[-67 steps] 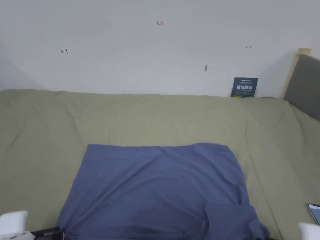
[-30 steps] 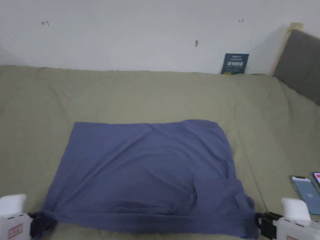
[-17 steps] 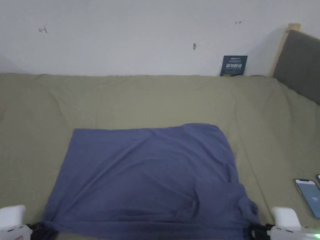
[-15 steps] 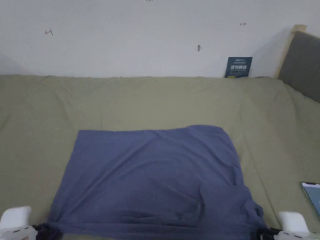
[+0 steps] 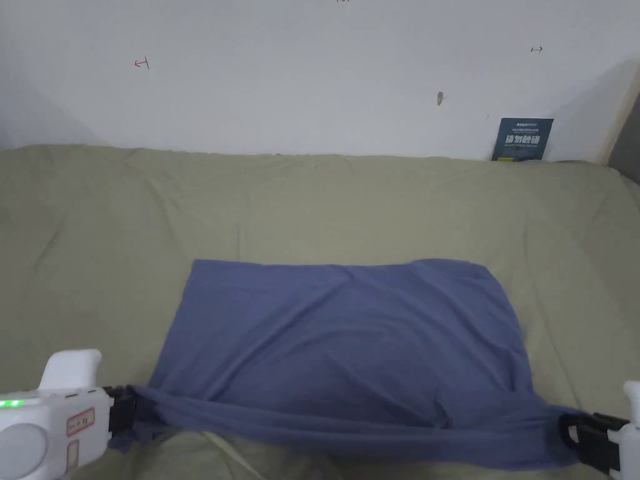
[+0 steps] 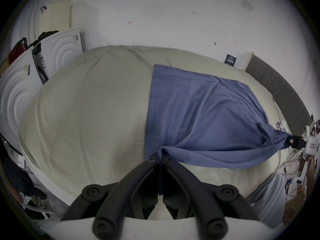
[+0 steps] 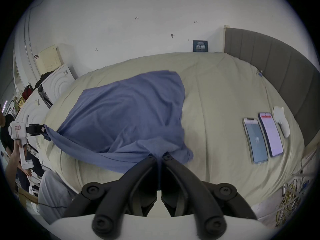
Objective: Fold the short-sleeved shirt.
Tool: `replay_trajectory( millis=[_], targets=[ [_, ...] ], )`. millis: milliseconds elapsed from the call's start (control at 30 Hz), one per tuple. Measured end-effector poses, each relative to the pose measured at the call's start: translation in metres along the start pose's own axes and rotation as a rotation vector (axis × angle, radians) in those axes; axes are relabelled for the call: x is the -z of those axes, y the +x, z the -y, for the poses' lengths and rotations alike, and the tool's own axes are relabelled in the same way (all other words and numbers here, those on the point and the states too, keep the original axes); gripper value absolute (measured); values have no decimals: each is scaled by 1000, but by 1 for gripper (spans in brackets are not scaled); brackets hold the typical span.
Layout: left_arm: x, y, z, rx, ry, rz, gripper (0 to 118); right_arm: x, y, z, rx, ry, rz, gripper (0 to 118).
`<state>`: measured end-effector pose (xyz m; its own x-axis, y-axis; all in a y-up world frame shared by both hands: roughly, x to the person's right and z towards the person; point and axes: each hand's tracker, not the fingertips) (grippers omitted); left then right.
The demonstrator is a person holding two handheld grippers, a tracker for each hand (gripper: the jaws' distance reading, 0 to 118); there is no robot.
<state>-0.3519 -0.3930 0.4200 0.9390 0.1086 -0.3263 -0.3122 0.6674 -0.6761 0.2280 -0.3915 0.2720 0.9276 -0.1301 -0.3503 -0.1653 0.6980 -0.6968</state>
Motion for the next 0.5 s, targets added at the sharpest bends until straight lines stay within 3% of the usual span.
replay_trajectory(
  millis=[367,500],
  targets=[
    [67,19,-78,21,6,-8,0,77,13,-82,3,-28,42,4],
    [101,21,-92,6,-25,-21,0,115,17,-96,38,-77,50,4]
  ],
)
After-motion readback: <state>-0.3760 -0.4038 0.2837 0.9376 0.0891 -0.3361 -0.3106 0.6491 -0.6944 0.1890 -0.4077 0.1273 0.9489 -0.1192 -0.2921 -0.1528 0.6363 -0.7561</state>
